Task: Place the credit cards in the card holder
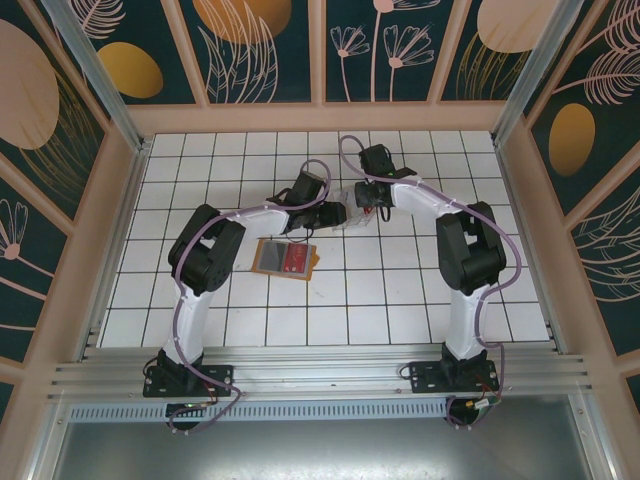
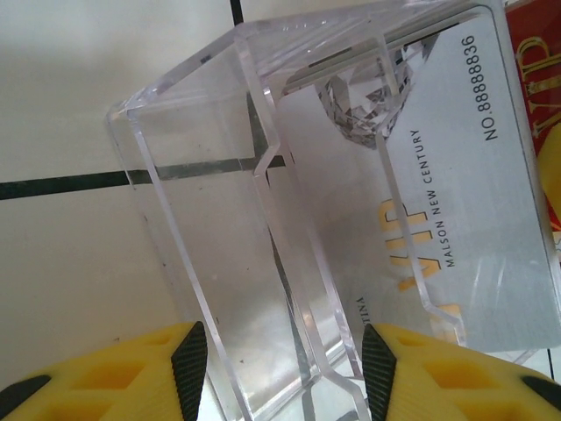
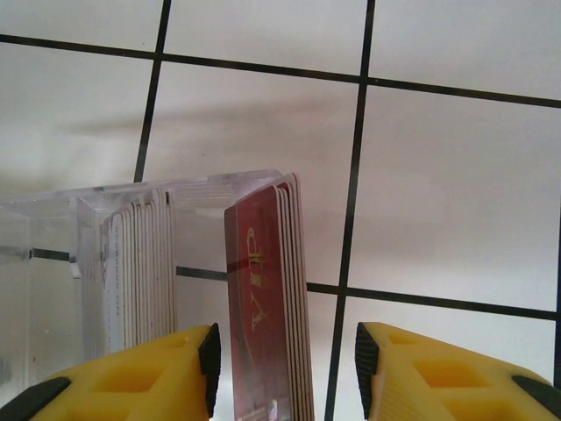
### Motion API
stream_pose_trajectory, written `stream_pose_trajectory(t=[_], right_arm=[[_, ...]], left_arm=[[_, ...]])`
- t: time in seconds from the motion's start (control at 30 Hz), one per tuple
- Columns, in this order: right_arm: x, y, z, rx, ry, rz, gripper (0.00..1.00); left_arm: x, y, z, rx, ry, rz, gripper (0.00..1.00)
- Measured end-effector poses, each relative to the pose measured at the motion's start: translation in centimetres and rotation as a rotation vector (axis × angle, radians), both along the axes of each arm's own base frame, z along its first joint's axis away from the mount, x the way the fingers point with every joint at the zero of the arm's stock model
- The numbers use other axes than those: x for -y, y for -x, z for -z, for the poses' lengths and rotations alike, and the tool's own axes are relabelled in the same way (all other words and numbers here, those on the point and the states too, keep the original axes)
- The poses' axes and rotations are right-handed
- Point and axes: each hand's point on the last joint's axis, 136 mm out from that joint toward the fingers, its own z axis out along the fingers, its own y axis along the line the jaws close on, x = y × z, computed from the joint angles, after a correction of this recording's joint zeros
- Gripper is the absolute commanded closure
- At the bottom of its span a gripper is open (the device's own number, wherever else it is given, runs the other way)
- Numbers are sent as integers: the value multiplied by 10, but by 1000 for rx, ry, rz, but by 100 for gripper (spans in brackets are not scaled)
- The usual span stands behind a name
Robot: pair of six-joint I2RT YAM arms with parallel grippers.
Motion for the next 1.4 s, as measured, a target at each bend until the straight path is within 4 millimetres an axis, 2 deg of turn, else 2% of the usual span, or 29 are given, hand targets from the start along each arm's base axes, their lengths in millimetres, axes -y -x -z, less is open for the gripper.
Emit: stream_pose_trajectory(t=[0.33,0.67,0.87,1.07,1.4], right_arm=[[7,1,1,-2,35,19,54],[8,-1,-4,8,39,22,60],[8,-2,-9,20,39,20,60],[9,-2,-18,38,35,22,65],[0,1,-18,22,-5,-6,56]], left_arm=[[0,0,0,1,1,0,47],[0,0,0,2,2,0,47],[0,0,0,2,2,0,47],[1,-1,0,4,3,-1,47],[0,-1,0,4,3,-1,47]])
